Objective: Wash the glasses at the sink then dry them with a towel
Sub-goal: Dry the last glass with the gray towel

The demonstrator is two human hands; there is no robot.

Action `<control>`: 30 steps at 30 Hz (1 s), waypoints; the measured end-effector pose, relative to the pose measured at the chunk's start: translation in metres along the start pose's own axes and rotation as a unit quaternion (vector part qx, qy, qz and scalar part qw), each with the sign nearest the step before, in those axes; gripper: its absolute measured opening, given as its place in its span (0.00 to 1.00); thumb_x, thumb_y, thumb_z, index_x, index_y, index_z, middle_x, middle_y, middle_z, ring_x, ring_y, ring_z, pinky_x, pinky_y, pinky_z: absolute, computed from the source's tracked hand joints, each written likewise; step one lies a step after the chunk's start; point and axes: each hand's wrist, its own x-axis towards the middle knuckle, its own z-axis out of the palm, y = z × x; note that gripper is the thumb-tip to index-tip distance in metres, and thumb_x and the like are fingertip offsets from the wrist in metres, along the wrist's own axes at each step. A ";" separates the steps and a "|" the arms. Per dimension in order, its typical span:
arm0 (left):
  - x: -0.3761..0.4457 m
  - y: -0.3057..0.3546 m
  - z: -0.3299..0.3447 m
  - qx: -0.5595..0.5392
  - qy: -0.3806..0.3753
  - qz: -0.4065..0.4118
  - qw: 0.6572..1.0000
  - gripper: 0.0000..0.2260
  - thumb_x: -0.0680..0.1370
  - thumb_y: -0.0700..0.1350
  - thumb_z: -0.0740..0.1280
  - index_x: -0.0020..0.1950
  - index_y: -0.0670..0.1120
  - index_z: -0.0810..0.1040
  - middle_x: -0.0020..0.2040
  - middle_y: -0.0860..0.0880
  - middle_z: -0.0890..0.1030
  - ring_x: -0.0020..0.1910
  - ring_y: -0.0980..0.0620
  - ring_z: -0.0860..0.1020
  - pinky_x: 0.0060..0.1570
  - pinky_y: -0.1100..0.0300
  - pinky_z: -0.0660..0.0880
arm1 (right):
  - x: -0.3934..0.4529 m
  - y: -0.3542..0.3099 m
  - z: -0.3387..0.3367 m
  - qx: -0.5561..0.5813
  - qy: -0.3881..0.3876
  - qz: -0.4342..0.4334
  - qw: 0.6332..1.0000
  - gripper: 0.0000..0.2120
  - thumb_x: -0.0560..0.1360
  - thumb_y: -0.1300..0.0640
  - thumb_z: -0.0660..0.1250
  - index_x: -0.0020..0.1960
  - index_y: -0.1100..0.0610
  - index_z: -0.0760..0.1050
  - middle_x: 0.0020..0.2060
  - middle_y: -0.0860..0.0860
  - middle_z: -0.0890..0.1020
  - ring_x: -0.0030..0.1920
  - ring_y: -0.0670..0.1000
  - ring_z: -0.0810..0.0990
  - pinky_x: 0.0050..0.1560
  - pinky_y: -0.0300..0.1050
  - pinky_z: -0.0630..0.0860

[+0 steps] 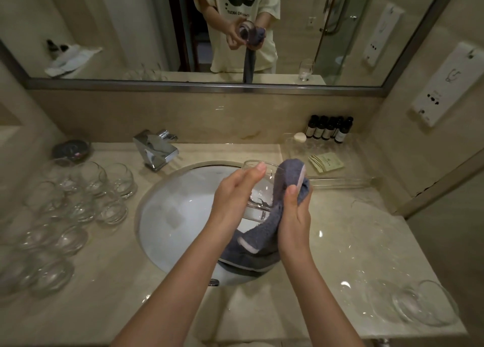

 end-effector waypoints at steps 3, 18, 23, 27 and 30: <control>-0.004 -0.007 -0.005 0.083 0.067 0.035 0.994 0.29 0.63 0.74 0.61 0.55 0.57 0.73 0.43 0.54 0.81 0.47 0.53 0.81 0.54 0.53 0.75 | -0.003 -0.003 0.002 -0.024 -0.003 -0.019 1.000 0.28 0.78 0.36 0.53 0.74 0.46 0.58 0.58 0.42 0.77 0.56 0.40 0.77 0.55 0.38 0.72; -0.018 -0.013 -0.017 0.054 0.021 -0.007 0.998 0.27 0.62 0.72 0.59 0.48 0.55 0.79 0.49 0.50 0.81 0.48 0.53 0.79 0.50 0.56 0.73 | -0.015 -0.007 0.009 0.030 -0.016 0.021 0.999 0.20 0.82 0.43 0.53 0.71 0.47 0.63 0.58 0.47 0.77 0.58 0.46 0.76 0.53 0.36 0.71; -0.024 -0.011 -0.021 0.147 0.082 0.021 0.985 0.33 0.66 0.72 0.67 0.60 0.51 0.68 0.43 0.53 0.77 0.50 0.48 0.79 0.53 0.53 0.73 | -0.020 -0.005 0.012 -0.011 -0.008 -0.021 1.000 0.22 0.78 0.39 0.53 0.70 0.43 0.61 0.59 0.47 0.77 0.59 0.49 0.77 0.56 0.44 0.72; -0.024 -0.003 -0.026 0.055 0.022 -0.006 0.998 0.39 0.56 0.68 0.76 0.59 0.50 0.69 0.48 0.49 0.79 0.42 0.52 0.82 0.39 0.57 0.79 | -0.019 -0.013 0.015 -0.010 -0.010 -0.037 0.999 0.22 0.76 0.35 0.53 0.68 0.39 0.60 0.59 0.46 0.78 0.59 0.46 0.77 0.58 0.46 0.73; -0.024 -0.005 -0.030 -0.100 -0.049 -0.061 0.992 0.28 0.64 0.62 0.76 0.55 0.47 0.76 0.47 0.45 0.83 0.36 0.52 0.82 0.32 0.61 0.76 | -0.015 -0.016 0.014 0.044 -0.025 -0.001 0.999 0.19 0.80 0.41 0.52 0.70 0.41 0.58 0.59 0.43 0.75 0.61 0.45 0.75 0.62 0.44 0.70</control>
